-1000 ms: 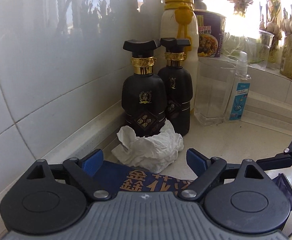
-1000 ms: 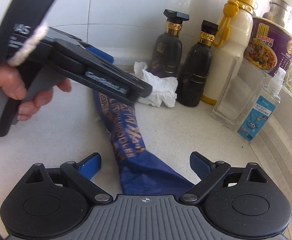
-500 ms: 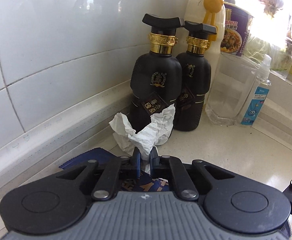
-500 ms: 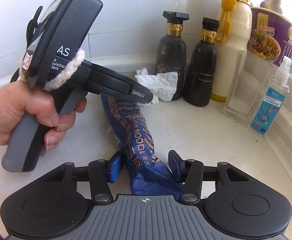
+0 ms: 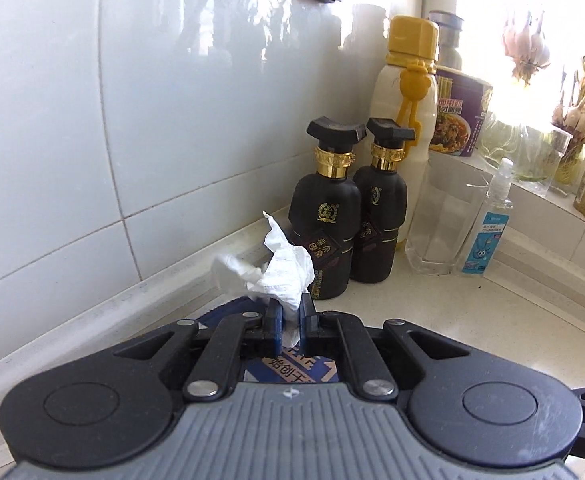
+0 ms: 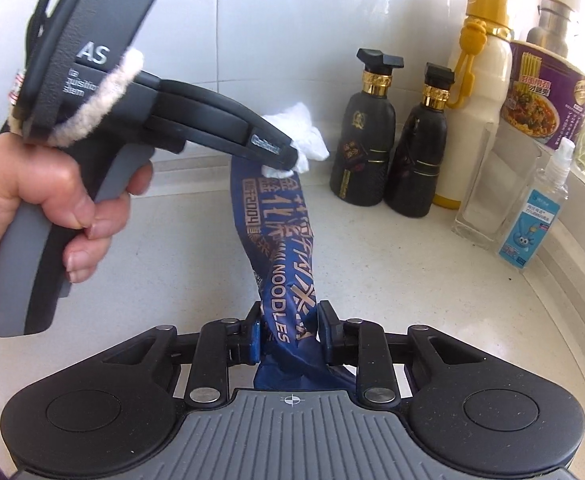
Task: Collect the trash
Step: 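Lift the tissue and noodle packet off the counter with both tools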
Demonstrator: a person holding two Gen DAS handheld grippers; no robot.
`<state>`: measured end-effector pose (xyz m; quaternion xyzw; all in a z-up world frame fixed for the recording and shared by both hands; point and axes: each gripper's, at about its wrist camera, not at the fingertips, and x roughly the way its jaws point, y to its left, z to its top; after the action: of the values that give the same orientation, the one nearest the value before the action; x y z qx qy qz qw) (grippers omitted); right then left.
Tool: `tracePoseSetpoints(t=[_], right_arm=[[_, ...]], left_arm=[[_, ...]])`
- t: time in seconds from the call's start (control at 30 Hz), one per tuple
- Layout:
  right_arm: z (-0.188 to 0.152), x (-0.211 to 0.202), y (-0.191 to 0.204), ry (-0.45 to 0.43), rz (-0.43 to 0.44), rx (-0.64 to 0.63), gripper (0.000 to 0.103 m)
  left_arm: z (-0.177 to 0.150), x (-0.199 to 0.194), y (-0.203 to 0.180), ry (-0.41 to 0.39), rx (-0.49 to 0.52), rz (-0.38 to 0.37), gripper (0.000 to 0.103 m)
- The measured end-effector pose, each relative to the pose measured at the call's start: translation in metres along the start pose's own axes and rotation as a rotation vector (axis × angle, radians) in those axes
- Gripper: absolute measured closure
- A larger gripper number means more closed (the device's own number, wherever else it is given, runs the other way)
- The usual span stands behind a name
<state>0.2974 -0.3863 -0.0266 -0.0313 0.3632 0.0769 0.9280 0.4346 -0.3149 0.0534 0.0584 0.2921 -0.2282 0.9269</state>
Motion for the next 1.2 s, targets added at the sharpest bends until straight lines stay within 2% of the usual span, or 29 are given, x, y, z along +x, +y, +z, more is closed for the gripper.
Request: tracePoseSetpoints(t=[0.77,1.07,1.2], right_arm=[[0.000,-0.067,0.044,0.019,-0.061,0.049,0.078],[-0.006,-0.085,0.072,0.029,-0.046,0.069,0.078],[-0.012,-0.090,0.084,0.029,-0.032,0.106,0.078]], left_arm=[[-0.005,-0.114,0.035,-0.052,-0.021,0.035,0.096],[-0.033,-0.146,0.036,-0.044,0.025,0.034,0.096],[-0.054,-0.165,0.045,-0.070,0.037,0.045,0.096]])
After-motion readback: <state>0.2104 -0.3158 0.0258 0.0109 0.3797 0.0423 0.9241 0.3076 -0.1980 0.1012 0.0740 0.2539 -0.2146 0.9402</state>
